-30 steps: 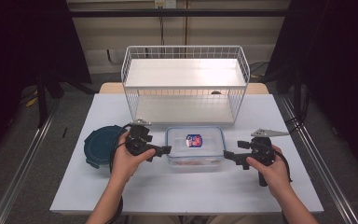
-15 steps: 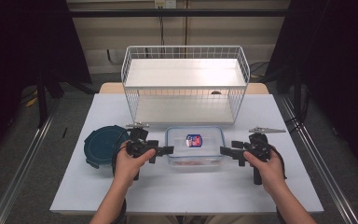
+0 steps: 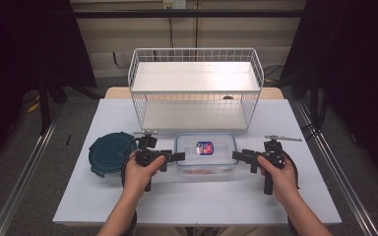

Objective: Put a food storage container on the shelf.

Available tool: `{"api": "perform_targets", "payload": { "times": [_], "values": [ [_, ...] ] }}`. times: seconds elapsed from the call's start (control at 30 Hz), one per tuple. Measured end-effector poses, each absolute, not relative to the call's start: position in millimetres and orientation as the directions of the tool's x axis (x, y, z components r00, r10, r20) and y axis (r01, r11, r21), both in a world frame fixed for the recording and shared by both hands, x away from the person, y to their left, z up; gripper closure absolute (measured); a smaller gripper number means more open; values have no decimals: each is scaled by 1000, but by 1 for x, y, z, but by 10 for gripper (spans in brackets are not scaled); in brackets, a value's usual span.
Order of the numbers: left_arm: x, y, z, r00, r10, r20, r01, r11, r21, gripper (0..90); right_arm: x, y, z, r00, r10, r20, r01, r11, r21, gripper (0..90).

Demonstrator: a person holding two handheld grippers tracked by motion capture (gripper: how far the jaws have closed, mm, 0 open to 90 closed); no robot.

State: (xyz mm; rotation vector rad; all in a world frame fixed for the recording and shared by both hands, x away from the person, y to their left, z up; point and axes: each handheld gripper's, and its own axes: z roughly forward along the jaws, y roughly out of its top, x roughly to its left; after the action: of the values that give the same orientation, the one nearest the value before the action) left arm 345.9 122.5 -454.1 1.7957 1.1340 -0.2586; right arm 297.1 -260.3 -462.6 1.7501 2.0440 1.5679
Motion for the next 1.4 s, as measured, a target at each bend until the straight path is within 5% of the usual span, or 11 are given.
{"api": "perform_targets", "payload": {
  "times": [0.77, 1.4],
  "values": [
    [347, 119, -461, 475, 590, -653, 834, -64, 549, 317, 300, -255, -470, -280, 686, 672, 753, -277, 596, 483],
    [349, 117, -468, 423, 557, -715, 869, -25, 495, 309, 300, -255, -476, -163, 617, 770, 783, -394, 481, 478]
  ]
}}
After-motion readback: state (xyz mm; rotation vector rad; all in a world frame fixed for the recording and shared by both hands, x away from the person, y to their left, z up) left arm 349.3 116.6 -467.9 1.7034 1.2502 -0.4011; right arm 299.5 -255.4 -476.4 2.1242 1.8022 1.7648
